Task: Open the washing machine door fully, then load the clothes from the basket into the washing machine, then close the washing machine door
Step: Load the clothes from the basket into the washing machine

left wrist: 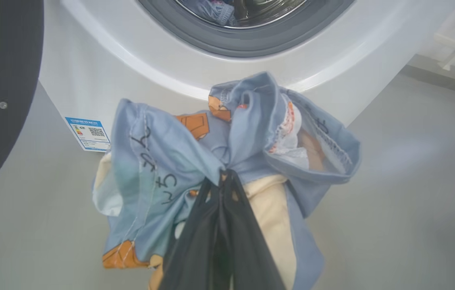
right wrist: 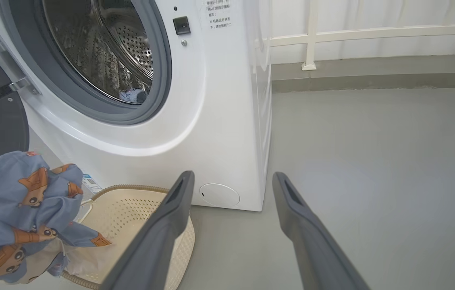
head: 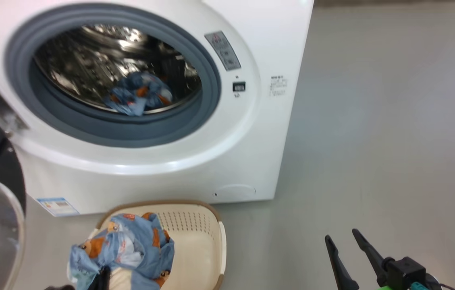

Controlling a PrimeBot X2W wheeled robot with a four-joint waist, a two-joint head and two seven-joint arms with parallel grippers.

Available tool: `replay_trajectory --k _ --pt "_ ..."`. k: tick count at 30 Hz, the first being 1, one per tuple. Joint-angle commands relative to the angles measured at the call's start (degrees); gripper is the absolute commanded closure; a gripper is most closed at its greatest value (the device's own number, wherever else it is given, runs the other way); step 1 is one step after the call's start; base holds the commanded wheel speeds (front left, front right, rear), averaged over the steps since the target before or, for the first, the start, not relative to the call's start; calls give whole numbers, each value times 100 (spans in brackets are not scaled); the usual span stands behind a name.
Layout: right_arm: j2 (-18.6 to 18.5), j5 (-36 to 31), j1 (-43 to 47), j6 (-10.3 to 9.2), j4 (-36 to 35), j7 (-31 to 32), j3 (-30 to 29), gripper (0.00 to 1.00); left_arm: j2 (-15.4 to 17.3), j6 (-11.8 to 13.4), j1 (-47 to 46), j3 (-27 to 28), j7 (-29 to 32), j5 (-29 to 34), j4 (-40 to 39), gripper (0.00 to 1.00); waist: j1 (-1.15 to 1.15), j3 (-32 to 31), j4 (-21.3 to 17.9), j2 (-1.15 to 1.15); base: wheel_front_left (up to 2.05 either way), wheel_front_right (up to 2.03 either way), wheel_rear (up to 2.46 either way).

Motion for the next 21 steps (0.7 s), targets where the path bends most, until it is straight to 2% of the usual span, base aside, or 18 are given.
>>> replay_trajectory --k 1,10,21 --pt "-15 20 -6 35 -110 -28 150 0 80 57 -21 259 -61 82 -190 100 0 -440 176 0 0 0 0" --pt "-15 74 118 35 -95 -28 157 0 11 140 402 542 -61 473 -920 100 0 -708 218 0 0 0 0" --pt "-15 103 219 35 -107 -28 98 0 -42 258 781 772 -61 610 -1433 100 0 -940 138 0 0 0 0"
